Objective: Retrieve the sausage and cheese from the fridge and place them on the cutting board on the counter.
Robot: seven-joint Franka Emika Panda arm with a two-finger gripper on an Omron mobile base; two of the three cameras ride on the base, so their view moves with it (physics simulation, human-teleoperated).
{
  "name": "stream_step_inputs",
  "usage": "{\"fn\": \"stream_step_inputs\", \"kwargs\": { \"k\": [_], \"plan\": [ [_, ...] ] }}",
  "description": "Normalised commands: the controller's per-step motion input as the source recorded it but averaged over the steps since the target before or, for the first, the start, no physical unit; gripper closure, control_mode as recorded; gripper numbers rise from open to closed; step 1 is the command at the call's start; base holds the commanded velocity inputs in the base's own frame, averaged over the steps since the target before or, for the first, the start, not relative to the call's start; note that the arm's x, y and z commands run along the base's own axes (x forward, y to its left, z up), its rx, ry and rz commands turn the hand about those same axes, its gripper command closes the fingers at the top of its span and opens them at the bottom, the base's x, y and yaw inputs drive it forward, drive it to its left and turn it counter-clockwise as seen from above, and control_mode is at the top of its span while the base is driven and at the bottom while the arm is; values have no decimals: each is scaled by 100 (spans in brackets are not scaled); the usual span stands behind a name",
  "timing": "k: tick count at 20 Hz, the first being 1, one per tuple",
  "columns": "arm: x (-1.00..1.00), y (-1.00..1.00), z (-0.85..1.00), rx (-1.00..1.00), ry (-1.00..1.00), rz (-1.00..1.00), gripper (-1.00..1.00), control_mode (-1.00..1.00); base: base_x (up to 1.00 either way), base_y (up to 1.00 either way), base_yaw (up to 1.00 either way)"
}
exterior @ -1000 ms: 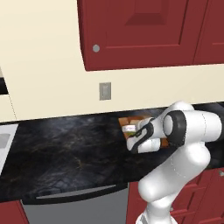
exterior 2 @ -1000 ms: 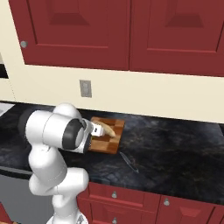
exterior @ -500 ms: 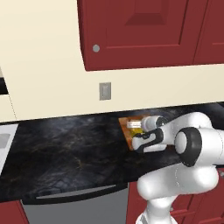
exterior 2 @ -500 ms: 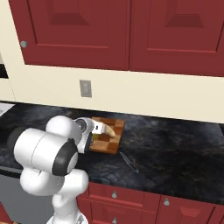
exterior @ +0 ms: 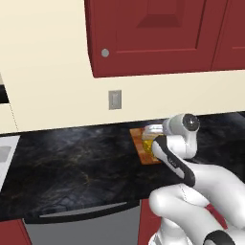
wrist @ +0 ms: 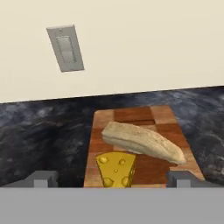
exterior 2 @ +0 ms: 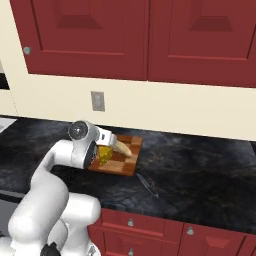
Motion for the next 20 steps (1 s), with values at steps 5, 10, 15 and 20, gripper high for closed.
{"fn": "stream_step_inputs", "kwargs": {
  "k": [5,10,15,20],
  "plan": [
    [-93,1,100,0,33,0,-100,-100,0,0,0],
    [-91,11,64,0,43,0,-100,-100,0,0,0],
    [-80,20,5,-3,25,0,-100,-100,0,0,0],
    [-31,4,0,-1,0,0,-100,100,-33,4,2]
  ]
}}
